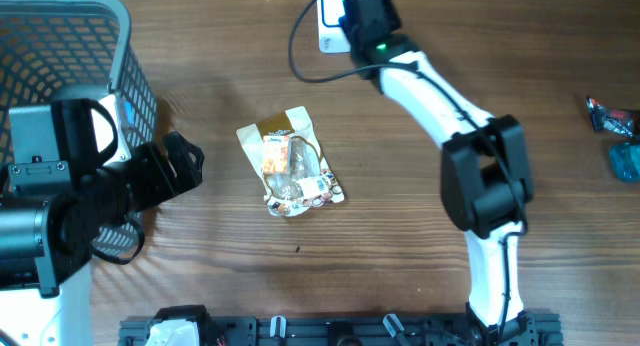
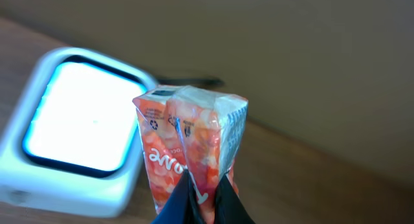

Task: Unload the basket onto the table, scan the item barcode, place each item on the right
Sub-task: 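Carry the tissue pack to the right and drop it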

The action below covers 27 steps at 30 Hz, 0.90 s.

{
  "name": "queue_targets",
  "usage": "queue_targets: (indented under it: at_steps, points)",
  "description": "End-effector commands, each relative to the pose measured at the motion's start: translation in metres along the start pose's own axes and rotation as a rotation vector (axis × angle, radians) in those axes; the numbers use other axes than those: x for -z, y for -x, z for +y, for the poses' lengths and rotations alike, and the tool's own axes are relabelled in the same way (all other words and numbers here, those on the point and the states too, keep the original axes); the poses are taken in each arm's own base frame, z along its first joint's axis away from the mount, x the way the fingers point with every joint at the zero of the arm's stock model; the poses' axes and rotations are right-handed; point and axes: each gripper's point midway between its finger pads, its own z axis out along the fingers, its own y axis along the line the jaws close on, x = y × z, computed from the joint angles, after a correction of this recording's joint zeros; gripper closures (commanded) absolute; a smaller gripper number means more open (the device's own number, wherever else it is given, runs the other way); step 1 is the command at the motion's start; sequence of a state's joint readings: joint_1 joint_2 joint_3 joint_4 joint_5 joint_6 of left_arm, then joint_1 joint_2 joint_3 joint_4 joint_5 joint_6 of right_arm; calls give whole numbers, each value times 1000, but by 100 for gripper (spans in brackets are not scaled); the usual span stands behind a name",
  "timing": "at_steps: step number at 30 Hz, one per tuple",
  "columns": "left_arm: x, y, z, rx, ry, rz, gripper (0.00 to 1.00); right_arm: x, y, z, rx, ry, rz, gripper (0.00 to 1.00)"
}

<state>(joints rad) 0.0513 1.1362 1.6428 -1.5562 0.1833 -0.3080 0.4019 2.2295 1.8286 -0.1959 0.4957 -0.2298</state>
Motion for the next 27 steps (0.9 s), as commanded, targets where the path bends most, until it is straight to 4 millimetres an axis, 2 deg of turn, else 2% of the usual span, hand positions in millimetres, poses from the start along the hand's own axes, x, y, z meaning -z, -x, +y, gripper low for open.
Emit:
queue_targets:
  at_steps: [1, 3, 5, 6, 8, 11, 13, 15, 17, 20, 25, 27]
  points:
    - [1, 2, -2, -19, -3, -8, 0, 32, 15, -123, -399, -170, -11, 95]
    - [1, 2, -2, -19, -3, -8, 0, 35, -12, -169, -493, -229, 62, 95]
    - [1, 2, -2, -19, -3, -8, 0, 33, -59, -217, -563, -308, 182, 95]
    - [1, 2, -2, -18, -3, -8, 0, 33, -74, -229, -579, -329, 220, 95]
    - [1, 2, -2, -19, -3, -8, 0, 34, -125, -263, -652, -399, 341, 95]
    - [1, 2, -2, -19, -3, -8, 0, 33, -179, -294, -741, -420, 440, 95]
    - [1, 2, -2, -19, -3, -8, 0, 34, -224, -313, -807, -414, 509, 95]
    - [1, 2, -2, -19, -3, -8, 0, 43, -272, -335, -888, -483, 572, 95]
    - [1, 2, -2, -19, -3, -8, 0, 49, -302, -350, -944, -533, 598, 95]
    - [1, 2, -2, -19, -3, -8, 0, 61, -343, -376, -1010, -609, 611, 95]
    - [1, 2, -2, -19, -3, -8, 0, 78, -371, -408, -1068, -686, 603, 94]
    - [1, 2, -2, -19, -3, -8, 0, 83, -379, -417, -1084, -708, 600, 83]
